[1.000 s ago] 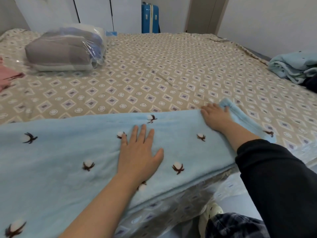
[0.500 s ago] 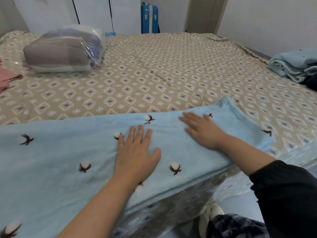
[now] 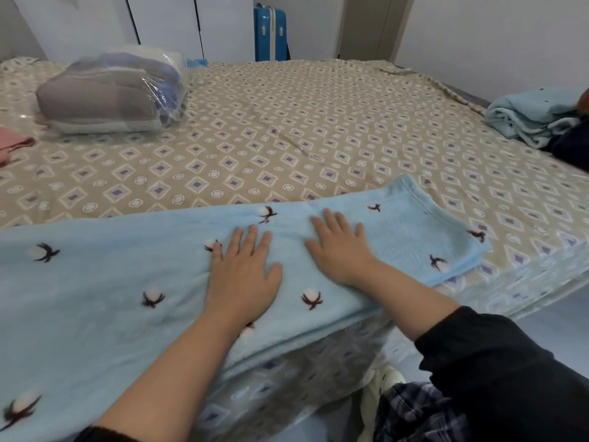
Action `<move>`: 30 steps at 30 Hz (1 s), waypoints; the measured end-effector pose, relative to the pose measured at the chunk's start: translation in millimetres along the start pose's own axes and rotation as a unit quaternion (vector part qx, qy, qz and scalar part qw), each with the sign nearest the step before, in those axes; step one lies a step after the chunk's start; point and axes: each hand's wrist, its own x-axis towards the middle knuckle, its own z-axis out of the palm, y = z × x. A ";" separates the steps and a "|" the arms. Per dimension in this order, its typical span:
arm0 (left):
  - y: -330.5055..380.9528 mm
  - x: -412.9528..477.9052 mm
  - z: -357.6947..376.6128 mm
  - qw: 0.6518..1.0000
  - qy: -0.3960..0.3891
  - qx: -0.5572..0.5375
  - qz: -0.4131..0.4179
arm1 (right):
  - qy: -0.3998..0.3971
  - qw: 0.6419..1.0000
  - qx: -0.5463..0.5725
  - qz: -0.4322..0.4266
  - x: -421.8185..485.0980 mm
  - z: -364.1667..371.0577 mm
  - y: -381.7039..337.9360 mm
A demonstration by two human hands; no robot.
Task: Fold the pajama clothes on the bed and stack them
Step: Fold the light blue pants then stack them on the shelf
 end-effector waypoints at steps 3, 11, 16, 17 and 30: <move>-1.0 -1.0 -3.1 1.000 0.008 -0.008 0.001 | 0.008 1.000 0.006 -0.029 -14.7 4.1 -0.4; -8.1 -34.1 -14.9 0.998 -0.051 0.012 0.037 | 0.018 0.986 -0.031 0.164 -34.3 -6.9 49.7; -31.7 -68.5 -27.6 0.998 -0.057 0.032 0.027 | 0.013 0.993 0.001 0.114 -42.7 -2.6 -0.3; -39.8 -76.5 -29.6 0.998 -0.053 0.039 0.015 | 0.014 0.996 -0.003 0.090 -44.4 -0.6 -14.0; -155.9 -134.0 -65.3 0.986 -0.073 0.008 -0.149 | -0.021 0.993 0.025 -0.112 -55.3 29.6 -172.9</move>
